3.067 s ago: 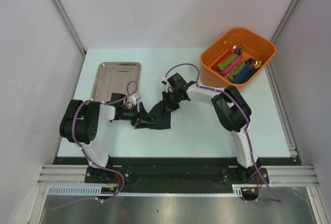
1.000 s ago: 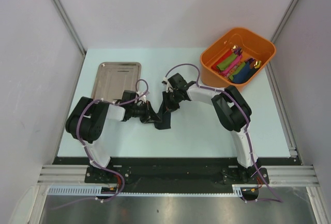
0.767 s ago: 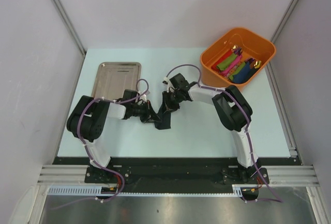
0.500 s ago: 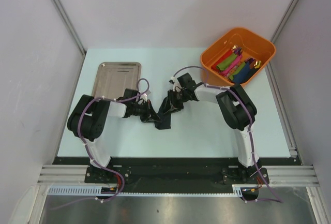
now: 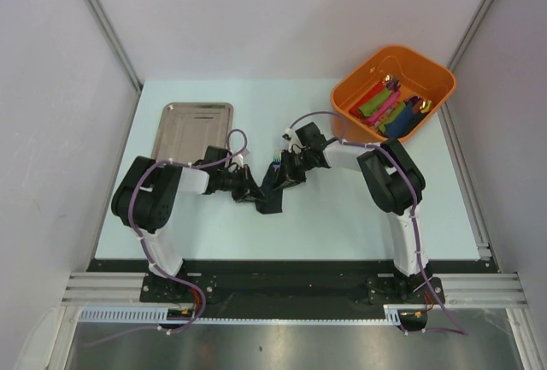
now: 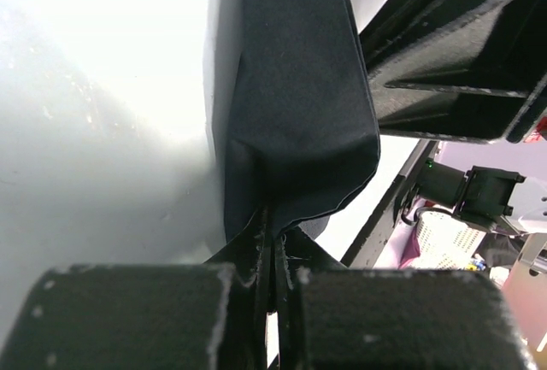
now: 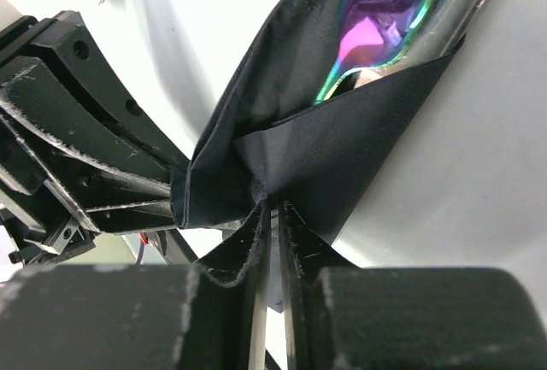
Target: Place the utensils on the paper napkin and roll it up
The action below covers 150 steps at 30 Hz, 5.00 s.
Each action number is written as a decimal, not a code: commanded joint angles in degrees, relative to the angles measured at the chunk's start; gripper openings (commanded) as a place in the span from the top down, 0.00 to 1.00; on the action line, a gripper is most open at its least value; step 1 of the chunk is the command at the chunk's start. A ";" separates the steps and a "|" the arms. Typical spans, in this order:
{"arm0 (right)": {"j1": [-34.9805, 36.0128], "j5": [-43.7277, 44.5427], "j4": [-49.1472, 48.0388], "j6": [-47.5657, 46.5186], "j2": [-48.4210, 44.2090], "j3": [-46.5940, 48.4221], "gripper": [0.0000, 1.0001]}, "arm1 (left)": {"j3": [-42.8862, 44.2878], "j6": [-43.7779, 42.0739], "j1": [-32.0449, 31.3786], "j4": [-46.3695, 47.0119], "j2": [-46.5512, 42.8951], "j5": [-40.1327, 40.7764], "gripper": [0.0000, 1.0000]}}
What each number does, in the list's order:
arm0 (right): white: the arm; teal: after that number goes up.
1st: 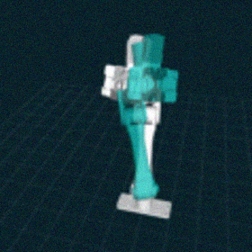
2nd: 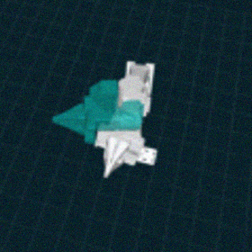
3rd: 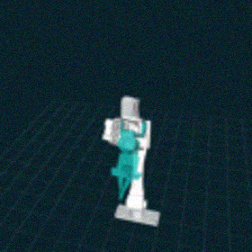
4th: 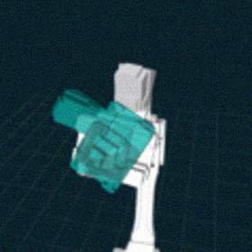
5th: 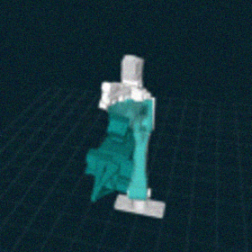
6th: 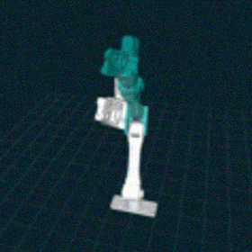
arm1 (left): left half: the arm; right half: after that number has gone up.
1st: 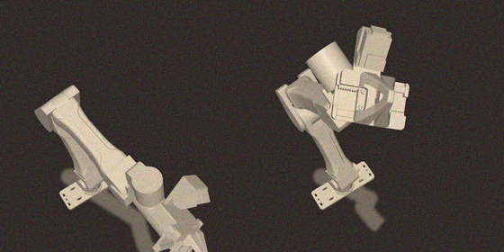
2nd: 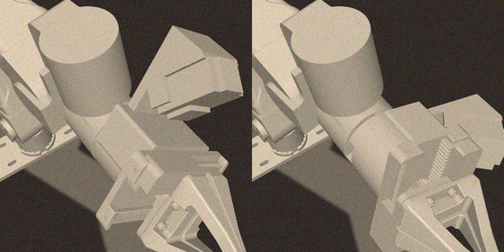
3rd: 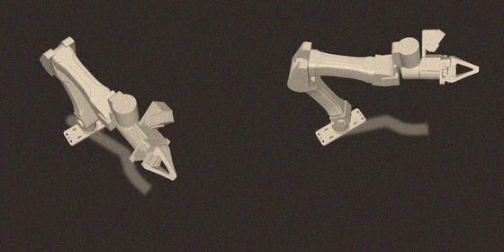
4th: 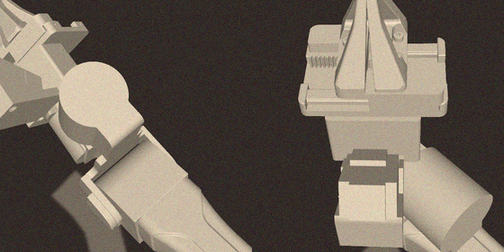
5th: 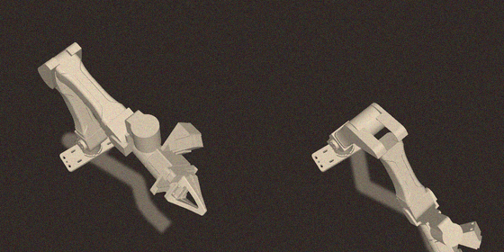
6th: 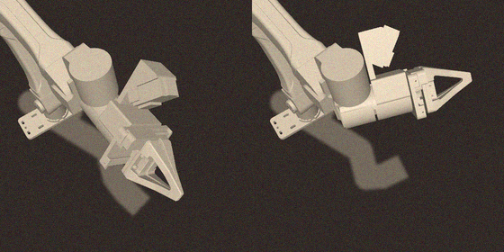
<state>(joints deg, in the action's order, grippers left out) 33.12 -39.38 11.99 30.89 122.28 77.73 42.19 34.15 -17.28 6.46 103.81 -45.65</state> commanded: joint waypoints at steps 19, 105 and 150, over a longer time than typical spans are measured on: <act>1.15 4.22 1.20 -1.45 1.47 -1.36 1.00 | 1.22 12.87 -6.71 16.92 0.60 -3.92 1.00; -1.40 12.65 12.97 -12.00 -1.96 8.22 0.66 | 1.75 6.19 -7.51 13.93 8.25 -2.95 0.73; -2.63 8.79 22.03 -17.01 -6.79 -0.30 1.00 | 0.43 6.19 -6.63 17.35 5.27 -4.71 0.72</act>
<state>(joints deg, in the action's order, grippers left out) 30.37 -30.92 33.15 14.96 116.79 77.47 44.60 42.00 -24.49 22.57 111.00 -50.28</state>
